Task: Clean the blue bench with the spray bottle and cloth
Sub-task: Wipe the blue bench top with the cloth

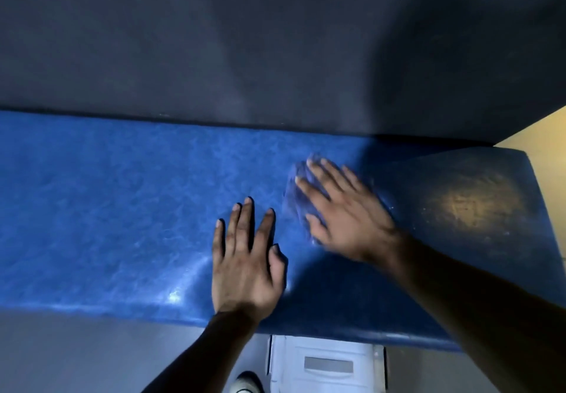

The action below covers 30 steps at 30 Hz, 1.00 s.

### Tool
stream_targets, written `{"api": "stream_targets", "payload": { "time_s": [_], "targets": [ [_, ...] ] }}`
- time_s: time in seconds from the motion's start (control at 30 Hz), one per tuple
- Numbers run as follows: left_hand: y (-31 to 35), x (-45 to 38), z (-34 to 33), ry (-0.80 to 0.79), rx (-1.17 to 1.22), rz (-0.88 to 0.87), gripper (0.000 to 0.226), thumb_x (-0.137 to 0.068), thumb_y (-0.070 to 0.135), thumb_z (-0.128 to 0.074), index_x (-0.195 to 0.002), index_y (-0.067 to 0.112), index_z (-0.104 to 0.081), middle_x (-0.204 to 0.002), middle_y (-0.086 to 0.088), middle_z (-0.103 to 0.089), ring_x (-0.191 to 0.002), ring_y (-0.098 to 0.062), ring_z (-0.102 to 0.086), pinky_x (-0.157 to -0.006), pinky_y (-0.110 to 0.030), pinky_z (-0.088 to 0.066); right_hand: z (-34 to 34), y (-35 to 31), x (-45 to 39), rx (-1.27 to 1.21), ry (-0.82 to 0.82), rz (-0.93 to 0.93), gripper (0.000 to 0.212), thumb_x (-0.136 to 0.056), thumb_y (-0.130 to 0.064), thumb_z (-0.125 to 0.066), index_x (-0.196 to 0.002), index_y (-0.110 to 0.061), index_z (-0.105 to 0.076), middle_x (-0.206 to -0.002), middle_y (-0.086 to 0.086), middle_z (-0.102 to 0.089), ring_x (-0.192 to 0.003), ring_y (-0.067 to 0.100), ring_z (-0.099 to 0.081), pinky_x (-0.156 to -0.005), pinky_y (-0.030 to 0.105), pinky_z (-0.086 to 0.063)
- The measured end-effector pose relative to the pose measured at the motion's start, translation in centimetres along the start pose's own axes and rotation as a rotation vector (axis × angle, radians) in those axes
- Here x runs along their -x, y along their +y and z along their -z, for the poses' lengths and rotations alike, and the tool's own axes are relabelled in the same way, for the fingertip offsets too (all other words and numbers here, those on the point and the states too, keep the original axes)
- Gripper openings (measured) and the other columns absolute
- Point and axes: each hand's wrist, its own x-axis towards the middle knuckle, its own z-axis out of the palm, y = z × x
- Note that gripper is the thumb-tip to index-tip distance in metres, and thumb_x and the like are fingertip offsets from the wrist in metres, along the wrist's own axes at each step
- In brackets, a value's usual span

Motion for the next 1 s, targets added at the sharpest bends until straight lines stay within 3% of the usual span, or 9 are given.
{"api": "stream_targets", "payload": {
  "time_s": [0.13,0.3,0.37,0.53,0.67,0.8,0.9,1.0],
  "targets": [
    [0.1,0.1,0.0,0.01,-0.004,-0.001,0.062,-0.094,0.035,-0.038,-0.154,0.021,-0.045,-0.17,-0.012,-0.027,-0.159,-0.029,-0.022,-0.127,-0.056,-0.018,-0.1,2.1,-4.1,-0.072,0.035,-0.209,0.076,-0.088,-0.055,-0.039,-0.151,-0.013,-0.049,-0.163,0.021,-0.037,-0.151,0.037,-0.033,-0.122,0.055,-0.026],
    [0.2,0.2,0.0,0.025,-0.01,0.011,0.062,-0.094,0.036,-0.037,-0.154,0.022,-0.044,-0.169,-0.012,-0.028,-0.159,-0.029,-0.022,-0.128,-0.055,-0.015,-0.7,0.3,-3.2,-0.175,0.076,-0.541,0.076,-0.091,-0.055,-0.037,-0.155,-0.015,-0.04,-0.167,0.022,-0.025,-0.156,0.038,-0.02,-0.125,0.057,-0.016],
    [0.5,0.3,0.2,0.018,-0.007,0.023,0.062,-0.094,0.036,-0.037,-0.154,0.022,-0.043,-0.169,-0.011,-0.028,-0.159,-0.028,-0.022,-0.129,-0.053,-0.014,-0.7,-0.3,-1.4,-0.191,0.089,-0.575,0.073,-0.092,-0.054,-0.04,-0.154,-0.015,-0.041,-0.167,0.021,-0.025,-0.156,0.039,-0.019,-0.125,0.058,-0.016],
    [1.1,0.4,0.9,-0.013,-0.018,0.029,0.06,-0.099,0.038,-0.033,-0.155,0.02,-0.041,-0.17,-0.013,-0.027,-0.159,-0.029,-0.02,-0.129,-0.055,-0.013,-0.6,-0.6,5.7,-0.219,0.124,-0.452,0.07,-0.086,-0.048,-0.053,-0.149,-0.017,-0.052,-0.164,0.017,-0.035,-0.154,0.036,-0.029,-0.124,0.058,-0.021],
    [1.9,0.8,1.2,-0.065,-0.008,0.048,0.062,-0.103,0.05,-0.027,-0.158,0.023,-0.035,-0.172,-0.013,-0.02,-0.161,-0.028,-0.012,-0.129,-0.056,-0.009,-1.5,-0.4,12.4,-0.237,0.235,-0.236,0.063,-0.082,-0.039,-0.064,-0.141,-0.016,-0.063,-0.162,0.016,-0.041,-0.152,0.035,-0.034,-0.118,0.061,-0.029],
    [5.2,1.2,0.6,-0.072,-0.007,0.043,0.062,-0.102,0.049,-0.029,-0.158,0.023,-0.037,-0.171,-0.014,-0.021,-0.161,-0.031,-0.013,-0.128,-0.06,-0.01,-1.2,1.5,16.9,-0.2,0.14,-0.076,0.065,-0.081,-0.038,-0.063,-0.143,-0.021,-0.06,-0.165,0.01,-0.036,-0.155,0.03,-0.03,-0.12,0.059,-0.027],
    [9.5,1.4,-0.4,-0.081,-0.019,-0.007,0.06,-0.102,0.046,-0.033,-0.157,0.023,-0.038,-0.171,-0.014,-0.021,-0.16,-0.032,-0.014,-0.126,-0.062,-0.013,-1.0,3.4,19.8,-0.16,0.2,0.031,0.065,-0.078,-0.028,-0.068,-0.142,-0.017,-0.061,-0.165,0.007,-0.037,-0.155,0.031,-0.029,-0.12,0.06,-0.027],
    [12.9,1.7,-1.4,-0.068,-0.036,0.021,0.062,-0.1,0.045,-0.038,-0.158,0.023,-0.036,-0.171,-0.015,-0.021,-0.16,-0.033,-0.014,-0.126,-0.063,-0.014,-1.1,4.6,21.8,0.035,0.107,0.076,0.083,-0.065,-0.035,-0.073,-0.144,-0.015,-0.058,-0.166,0.004,-0.035,-0.154,0.035,-0.029,-0.118,0.065,-0.027]
  ]
}}
